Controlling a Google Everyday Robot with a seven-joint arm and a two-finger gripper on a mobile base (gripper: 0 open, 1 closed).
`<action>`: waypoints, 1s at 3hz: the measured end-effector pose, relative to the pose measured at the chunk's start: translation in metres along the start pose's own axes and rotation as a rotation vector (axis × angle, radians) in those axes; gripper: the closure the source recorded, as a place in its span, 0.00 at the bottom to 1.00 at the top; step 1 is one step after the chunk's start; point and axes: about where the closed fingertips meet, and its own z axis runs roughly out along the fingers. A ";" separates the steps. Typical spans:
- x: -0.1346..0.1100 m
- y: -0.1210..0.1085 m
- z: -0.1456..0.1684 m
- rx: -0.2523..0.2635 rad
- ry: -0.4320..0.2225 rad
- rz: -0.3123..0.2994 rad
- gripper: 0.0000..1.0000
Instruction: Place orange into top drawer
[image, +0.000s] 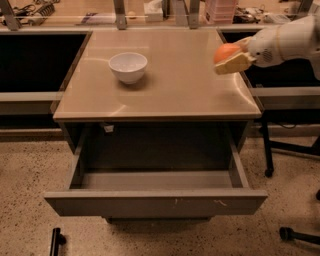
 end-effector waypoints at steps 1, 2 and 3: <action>-0.001 0.033 -0.036 0.133 -0.069 0.058 1.00; -0.001 0.034 -0.035 0.129 -0.069 0.057 1.00; 0.010 0.061 -0.037 0.094 -0.051 0.077 1.00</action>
Offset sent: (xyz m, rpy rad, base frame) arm -0.0366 -0.0086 0.0388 0.0544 -0.0808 -0.0941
